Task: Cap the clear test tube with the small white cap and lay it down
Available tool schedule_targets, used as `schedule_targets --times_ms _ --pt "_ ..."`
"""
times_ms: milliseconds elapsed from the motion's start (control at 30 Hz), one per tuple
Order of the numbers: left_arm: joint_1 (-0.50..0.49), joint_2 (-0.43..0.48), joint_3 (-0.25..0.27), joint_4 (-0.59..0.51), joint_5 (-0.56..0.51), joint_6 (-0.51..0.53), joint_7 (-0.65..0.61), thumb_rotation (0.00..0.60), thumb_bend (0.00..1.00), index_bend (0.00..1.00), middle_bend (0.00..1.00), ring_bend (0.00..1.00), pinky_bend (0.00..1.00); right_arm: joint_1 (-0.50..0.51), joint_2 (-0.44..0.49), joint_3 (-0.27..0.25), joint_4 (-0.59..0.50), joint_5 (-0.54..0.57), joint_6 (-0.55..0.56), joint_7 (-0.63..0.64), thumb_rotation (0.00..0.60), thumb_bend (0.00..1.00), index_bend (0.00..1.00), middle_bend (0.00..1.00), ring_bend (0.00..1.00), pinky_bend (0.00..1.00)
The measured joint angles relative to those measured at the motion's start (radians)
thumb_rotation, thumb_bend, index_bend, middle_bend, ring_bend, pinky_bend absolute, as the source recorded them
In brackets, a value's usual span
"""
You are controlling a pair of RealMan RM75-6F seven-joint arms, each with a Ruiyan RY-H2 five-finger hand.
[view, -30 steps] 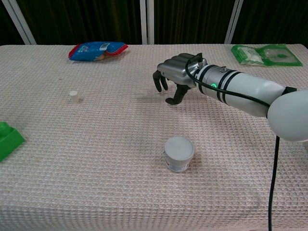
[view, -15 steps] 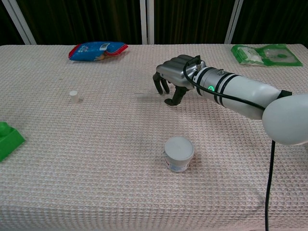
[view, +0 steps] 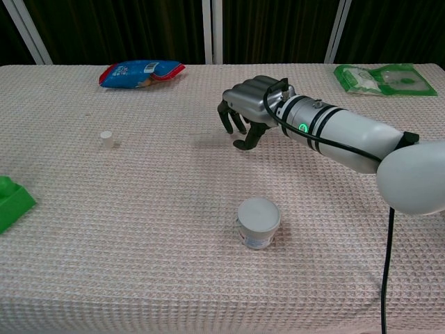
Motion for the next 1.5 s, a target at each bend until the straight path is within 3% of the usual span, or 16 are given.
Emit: schedule_targets --times_ms 400,600,733,933,1133,1300,1500 --pt "-0.072 0.02 -0.032 -0.009 -0.013 -0.1 -0.04 0.6 0.19 0.32 0.22 0.12 0.16 -0.077 0.05 -0.011 0.002 -0.106 0.119 0.272 0.6 0.49 0.7 0.66 0.47 0.49" --pt "-0.167 0.008 -0.072 -0.007 -0.051 -0.231 -0.06 0.6 0.21 0.34 0.23 0.12 0.16 -0.156 0.138 -0.002 -0.03 -0.168 0.263 0.483 0.6 0.5 0.7 0.66 0.48 0.49" --pt "-0.266 -0.038 -0.114 0.028 -0.122 -0.359 -0.037 0.6 0.23 0.35 0.23 0.12 0.16 -0.199 0.224 0.015 -0.089 -0.193 0.336 0.553 0.6 0.5 0.7 0.66 0.48 0.49" --pt "-0.397 -0.163 -0.169 0.136 -0.277 -0.509 0.028 0.6 0.25 0.35 0.23 0.12 0.16 -0.252 0.331 0.036 -0.183 -0.203 0.382 0.567 0.6 0.5 0.7 0.66 0.48 0.49" --pt "-0.504 -0.296 -0.184 0.266 -0.394 -0.613 0.116 0.6 0.28 0.37 0.23 0.12 0.16 -0.273 0.355 0.034 -0.212 -0.199 0.376 0.551 0.6 0.5 0.7 0.66 0.48 0.49" --pt "-0.542 -0.364 -0.175 0.346 -0.465 -0.629 0.194 0.6 0.31 0.4 0.23 0.12 0.16 -0.272 0.339 0.029 -0.194 -0.201 0.36 0.552 0.6 0.5 0.7 0.66 0.48 0.49" --pt "-0.552 -0.398 -0.164 0.369 -0.51 -0.614 0.211 0.6 0.31 0.42 0.23 0.12 0.16 -0.267 0.316 0.027 -0.162 -0.204 0.346 0.562 0.6 0.5 0.7 0.66 0.48 0.49"
